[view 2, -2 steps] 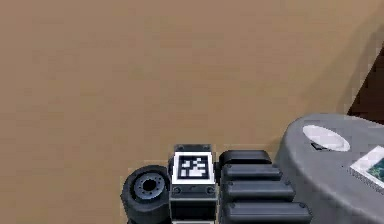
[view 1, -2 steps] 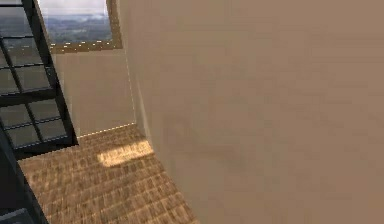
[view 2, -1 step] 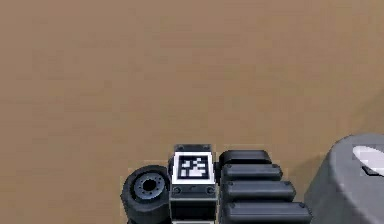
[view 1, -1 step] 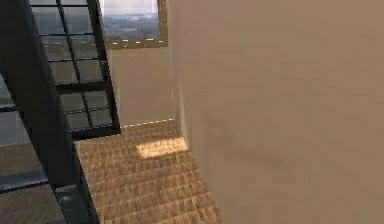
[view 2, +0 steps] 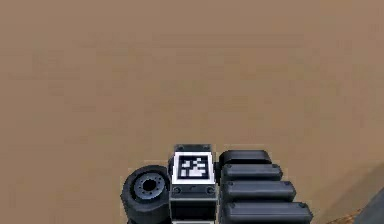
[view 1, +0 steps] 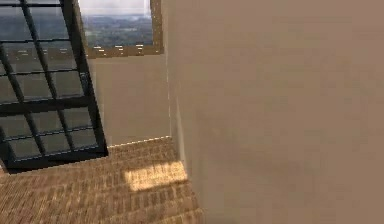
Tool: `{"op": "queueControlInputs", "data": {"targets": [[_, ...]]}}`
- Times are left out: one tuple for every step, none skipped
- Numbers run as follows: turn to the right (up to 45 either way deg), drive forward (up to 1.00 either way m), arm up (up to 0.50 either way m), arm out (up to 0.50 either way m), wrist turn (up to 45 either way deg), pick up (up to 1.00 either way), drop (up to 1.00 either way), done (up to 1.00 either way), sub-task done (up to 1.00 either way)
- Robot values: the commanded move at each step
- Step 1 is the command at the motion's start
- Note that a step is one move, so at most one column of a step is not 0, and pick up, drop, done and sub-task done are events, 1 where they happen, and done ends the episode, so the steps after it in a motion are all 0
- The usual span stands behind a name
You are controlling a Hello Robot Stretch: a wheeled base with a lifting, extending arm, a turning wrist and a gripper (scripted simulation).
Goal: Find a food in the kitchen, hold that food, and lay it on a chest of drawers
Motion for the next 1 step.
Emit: {"op": "queueControlInputs", "data": {"targets": [[0.0, 0.45, 0.00, 0.00, 0.0, 0.00, 0.00, 0.00, 0.00]]}}
